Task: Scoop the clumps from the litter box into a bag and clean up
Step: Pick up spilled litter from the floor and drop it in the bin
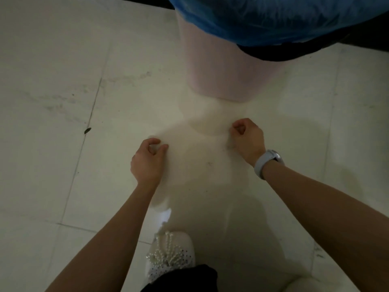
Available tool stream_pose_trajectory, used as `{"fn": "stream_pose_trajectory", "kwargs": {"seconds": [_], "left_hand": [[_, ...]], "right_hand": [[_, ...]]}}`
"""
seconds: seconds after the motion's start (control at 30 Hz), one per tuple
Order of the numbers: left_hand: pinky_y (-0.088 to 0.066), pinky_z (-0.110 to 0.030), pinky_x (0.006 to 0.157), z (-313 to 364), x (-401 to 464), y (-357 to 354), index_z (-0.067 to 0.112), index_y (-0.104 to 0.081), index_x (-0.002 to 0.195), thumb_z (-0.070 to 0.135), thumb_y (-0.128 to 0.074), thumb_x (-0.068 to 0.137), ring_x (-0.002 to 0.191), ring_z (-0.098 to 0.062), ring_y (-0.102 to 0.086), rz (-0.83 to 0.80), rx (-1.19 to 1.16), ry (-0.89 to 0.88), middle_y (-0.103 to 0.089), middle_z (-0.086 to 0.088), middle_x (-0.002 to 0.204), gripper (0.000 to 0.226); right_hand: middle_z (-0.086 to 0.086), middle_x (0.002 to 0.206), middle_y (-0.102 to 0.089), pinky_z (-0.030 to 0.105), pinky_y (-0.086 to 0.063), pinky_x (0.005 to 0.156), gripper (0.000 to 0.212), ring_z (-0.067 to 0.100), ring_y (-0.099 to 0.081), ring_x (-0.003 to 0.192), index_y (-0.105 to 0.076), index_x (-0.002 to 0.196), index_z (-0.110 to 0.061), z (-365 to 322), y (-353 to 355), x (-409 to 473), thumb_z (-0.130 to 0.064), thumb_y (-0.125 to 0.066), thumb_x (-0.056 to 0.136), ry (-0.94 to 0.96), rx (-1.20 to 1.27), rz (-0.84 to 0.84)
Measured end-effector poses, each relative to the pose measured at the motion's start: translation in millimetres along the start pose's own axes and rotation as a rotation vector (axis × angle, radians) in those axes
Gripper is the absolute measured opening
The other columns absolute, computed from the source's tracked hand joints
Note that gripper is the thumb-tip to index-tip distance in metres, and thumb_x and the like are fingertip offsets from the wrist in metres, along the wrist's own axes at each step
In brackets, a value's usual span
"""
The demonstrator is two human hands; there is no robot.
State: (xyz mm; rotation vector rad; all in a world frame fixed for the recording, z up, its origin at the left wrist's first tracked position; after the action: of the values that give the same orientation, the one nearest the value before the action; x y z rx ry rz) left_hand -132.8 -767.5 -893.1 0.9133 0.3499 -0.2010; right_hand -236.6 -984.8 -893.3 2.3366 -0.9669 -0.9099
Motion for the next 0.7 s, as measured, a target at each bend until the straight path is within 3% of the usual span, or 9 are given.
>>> {"fn": "stream_pose_trajectory", "kwargs": {"seconds": [0.07,0.17,0.37,0.43,0.5,0.63,0.7], "left_hand": [[-0.045,-0.034,0.08,0.2,1.1,-1.8,0.026,-0.064,0.103,0.038,-0.065,0.081,0.092,-0.027,-0.061,0.014,0.008,0.002,-0.067,-0.006,0.091,0.025],[-0.044,-0.033,0.078,3.2,-2.3,-3.2,0.027,-0.066,0.101,0.038,-0.064,0.082,0.091,-0.026,-0.061,0.035,0.016,0.007,-0.068,-0.006,0.092,0.022],[-0.036,-0.024,0.072,10.4,-5.7,-4.8,0.025,-0.068,0.095,0.037,-0.061,0.086,0.09,-0.021,-0.062,0.046,0.027,0.047,-0.07,0.002,0.092,0.017],[-0.036,-0.024,0.072,11.4,-5.6,-5.0,0.023,-0.068,0.098,0.036,-0.058,0.088,0.09,-0.022,-0.061,0.028,0.077,0.023,-0.069,0.001,0.093,0.019],[-0.037,-0.026,0.073,10.0,-3.5,-4.3,0.02,-0.067,0.099,0.034,-0.057,0.089,0.086,-0.021,-0.06,0.022,0.074,0.011,-0.068,0.0,0.091,0.02],[-0.038,-0.021,0.061,14.6,-3.8,-6.5,0.013,-0.063,0.086,0.025,-0.055,0.092,0.054,0.001,-0.046,-0.076,-0.313,0.012,-0.051,0.006,0.063,0.016],[-0.035,-0.016,0.05,24.6,-9.6,-9.2,0.012,-0.057,0.075,0.025,-0.048,0.096,0.048,-0.002,-0.039,-0.144,-0.555,0.066,-0.042,0.007,0.055,0.027]], "right_hand": [[0.003,0.088,-0.058,0.012,-0.034,0.056,0.015,0.012,-0.051,0.07,-0.06,0.101,-0.006,-0.9,-4.8,1.7,-0.012,-0.055,0.088,0.018,-0.04,-0.001],[0.01,0.097,-0.062,0.019,-0.033,0.066,0.013,0.02,-0.055,0.084,-0.062,0.097,-0.006,1.4,-10.1,3.9,-0.013,-0.054,0.089,0.046,-0.101,0.026],[0.013,0.106,-0.06,0.026,-0.032,0.07,0.018,0.029,-0.052,0.1,-0.061,0.098,-0.005,-1.1,-15.0,2.7,-0.011,-0.044,0.092,0.099,-0.273,0.035],[0.013,0.105,-0.059,0.03,-0.036,0.072,0.018,0.03,-0.052,0.099,-0.059,0.1,-0.004,-3.1,-14.7,3.2,-0.011,-0.043,0.093,0.116,-0.299,0.031],[0.011,0.096,-0.058,0.029,-0.038,0.07,0.017,0.026,-0.052,0.088,-0.056,0.1,-0.002,-4.8,-10.7,3.0,-0.01,-0.043,0.093,0.08,-0.162,0.056],[0.003,0.087,-0.056,0.018,-0.036,0.065,0.02,0.016,-0.05,0.08,-0.06,0.102,-0.001,-2.4,5.8,6.7,-0.015,-0.049,0.093,-0.059,0.169,0.157],[0.003,0.085,-0.057,0.015,-0.037,0.062,0.019,0.015,-0.051,0.078,-0.063,0.102,-0.002,-2.6,8.8,7.3,-0.012,-0.051,0.091,-0.016,0.161,0.172]]}}
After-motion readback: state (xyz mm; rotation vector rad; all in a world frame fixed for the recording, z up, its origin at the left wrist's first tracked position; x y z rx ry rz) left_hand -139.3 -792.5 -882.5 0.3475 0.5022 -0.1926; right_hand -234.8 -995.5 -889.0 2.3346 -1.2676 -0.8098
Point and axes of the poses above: each hand's wrist, its own x-axis towards the middle knuckle, its own y-axis out of the back of the hand, z = x × y, the point moved 2 cm from there along x, towards the middle knuckle
